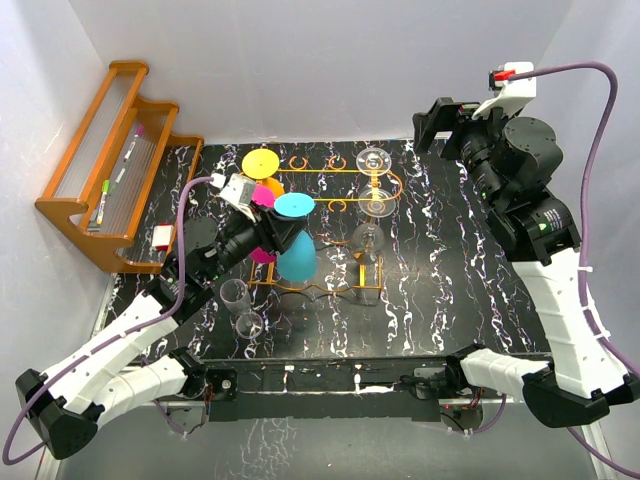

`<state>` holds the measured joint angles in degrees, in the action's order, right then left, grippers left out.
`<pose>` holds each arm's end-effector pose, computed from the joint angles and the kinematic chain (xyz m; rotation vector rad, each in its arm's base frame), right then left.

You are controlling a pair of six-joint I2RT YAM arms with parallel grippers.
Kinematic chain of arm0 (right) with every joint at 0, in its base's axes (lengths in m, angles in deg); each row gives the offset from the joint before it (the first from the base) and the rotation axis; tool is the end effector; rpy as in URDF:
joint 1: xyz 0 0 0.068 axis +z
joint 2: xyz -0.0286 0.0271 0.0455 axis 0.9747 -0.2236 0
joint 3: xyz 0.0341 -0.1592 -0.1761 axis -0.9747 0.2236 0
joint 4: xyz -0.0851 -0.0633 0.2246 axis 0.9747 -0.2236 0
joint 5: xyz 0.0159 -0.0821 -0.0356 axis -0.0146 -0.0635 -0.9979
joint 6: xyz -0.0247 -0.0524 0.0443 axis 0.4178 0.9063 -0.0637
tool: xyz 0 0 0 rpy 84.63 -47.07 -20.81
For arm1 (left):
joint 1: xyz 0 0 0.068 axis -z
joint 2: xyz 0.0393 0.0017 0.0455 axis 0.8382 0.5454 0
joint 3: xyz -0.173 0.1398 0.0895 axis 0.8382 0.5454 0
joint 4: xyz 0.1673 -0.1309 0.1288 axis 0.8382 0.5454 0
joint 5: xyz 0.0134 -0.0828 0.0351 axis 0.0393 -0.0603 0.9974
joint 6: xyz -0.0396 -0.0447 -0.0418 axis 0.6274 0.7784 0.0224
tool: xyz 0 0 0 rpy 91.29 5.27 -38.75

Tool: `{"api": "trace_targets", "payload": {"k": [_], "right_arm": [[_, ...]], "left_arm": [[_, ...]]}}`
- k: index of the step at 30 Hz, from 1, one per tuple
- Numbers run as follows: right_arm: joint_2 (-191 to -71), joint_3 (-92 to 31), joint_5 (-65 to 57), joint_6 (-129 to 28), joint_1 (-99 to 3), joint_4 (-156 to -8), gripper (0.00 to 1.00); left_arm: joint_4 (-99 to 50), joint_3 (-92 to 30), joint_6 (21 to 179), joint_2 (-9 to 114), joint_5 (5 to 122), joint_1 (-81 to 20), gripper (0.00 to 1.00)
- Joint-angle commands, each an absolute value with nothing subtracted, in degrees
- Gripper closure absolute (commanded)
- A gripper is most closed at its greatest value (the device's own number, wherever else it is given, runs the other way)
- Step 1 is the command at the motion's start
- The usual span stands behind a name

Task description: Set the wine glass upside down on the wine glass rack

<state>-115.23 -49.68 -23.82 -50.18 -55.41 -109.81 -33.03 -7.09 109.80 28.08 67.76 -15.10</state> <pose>0.2165 0.0724 0.4906 -0.0389 1.5593 0.2266 0.1777 -0.1649 0.3588 0.3310 1.4671 -0.9478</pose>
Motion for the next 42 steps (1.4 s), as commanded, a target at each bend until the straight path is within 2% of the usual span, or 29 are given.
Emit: {"api": "trace_targets", "payload": {"k": [1, 26, 35, 42], "right_arm": [[-113.56, -49.75, -23.43, -50.32, -55.57, -107.68, 0.02], [-112.14, -49.05, -22.73, -49.63, -55.58, -108.29, 0.02], [-111.97, -49.49, -22.71, -49.93, -55.63, -108.96, 0.02], [-112.10, -50.04, -21.97, -50.81, -55.58, -111.07, 0.02]], "left_arm": [[-29.94, -11.29, 109.47, 27.72, 67.64, -15.56, 0.61], [-22.83, -18.77, 105.46, 29.72, 67.97, -17.02, 0.61], [-19.06, -21.11, 103.77, 29.05, 63.50, -17.18, 0.60], [-13.18, -22.43, 101.63, 27.33, 59.12, -17.14, 0.56]]}}
